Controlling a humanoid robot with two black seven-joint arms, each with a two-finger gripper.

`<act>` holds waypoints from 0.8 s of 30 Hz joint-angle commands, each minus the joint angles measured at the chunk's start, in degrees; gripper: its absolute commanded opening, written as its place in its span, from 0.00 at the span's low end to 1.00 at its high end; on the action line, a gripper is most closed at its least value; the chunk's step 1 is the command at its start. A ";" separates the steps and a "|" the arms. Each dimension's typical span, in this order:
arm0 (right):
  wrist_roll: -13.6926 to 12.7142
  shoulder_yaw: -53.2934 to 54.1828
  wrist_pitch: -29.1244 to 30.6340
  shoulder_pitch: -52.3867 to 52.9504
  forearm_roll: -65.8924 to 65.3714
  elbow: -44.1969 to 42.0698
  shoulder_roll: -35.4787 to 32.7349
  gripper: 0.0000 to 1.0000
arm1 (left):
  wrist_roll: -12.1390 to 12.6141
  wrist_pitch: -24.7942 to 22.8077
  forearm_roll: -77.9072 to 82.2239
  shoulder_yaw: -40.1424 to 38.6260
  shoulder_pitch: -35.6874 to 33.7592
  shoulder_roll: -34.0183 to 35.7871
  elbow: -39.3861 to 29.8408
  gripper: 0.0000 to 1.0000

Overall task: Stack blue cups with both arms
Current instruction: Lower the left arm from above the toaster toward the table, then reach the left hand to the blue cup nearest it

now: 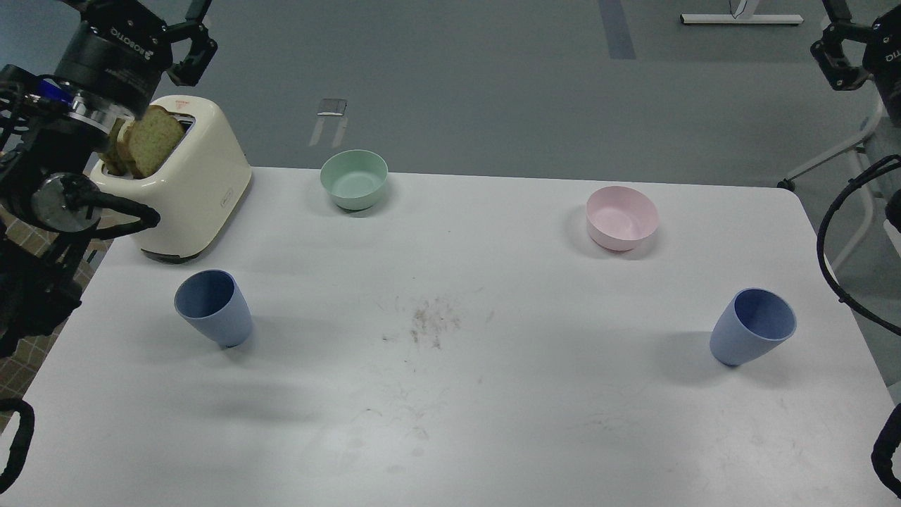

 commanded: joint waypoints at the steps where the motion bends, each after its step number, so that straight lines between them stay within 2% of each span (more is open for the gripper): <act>1: 0.18 -0.01 0.00 -0.11 0.06 0.16 -0.13 1.00 | -0.38 0.30 6.34 2.74 -0.13 4.97 -0.56 0.97; 5: 0.27 0.17 0.00 -1.07 0.50 0.16 -0.13 1.00 | -0.91 0.38 16.09 2.84 0.39 9.71 -4.41 0.96; 9: 0.27 0.08 0.00 -2.22 1.64 0.07 -0.05 1.00 | -3.02 0.47 27.44 2.14 5.48 17.36 -10.13 0.93; 13: 0.45 0.08 0.00 -2.31 1.64 -0.10 -0.05 1.00 | -3.20 1.79 35.54 2.92 8.30 22.46 -11.81 0.93; 19: 0.45 0.08 0.00 -2.39 1.64 -0.28 -0.05 1.00 | -4.52 6.88 53.11 3.01 15.33 28.53 -15.41 0.91; 24: 0.45 0.08 0.00 -2.39 1.73 -0.37 -0.05 1.00 | -4.61 15.84 70.42 3.10 25.78 30.82 -21.30 0.89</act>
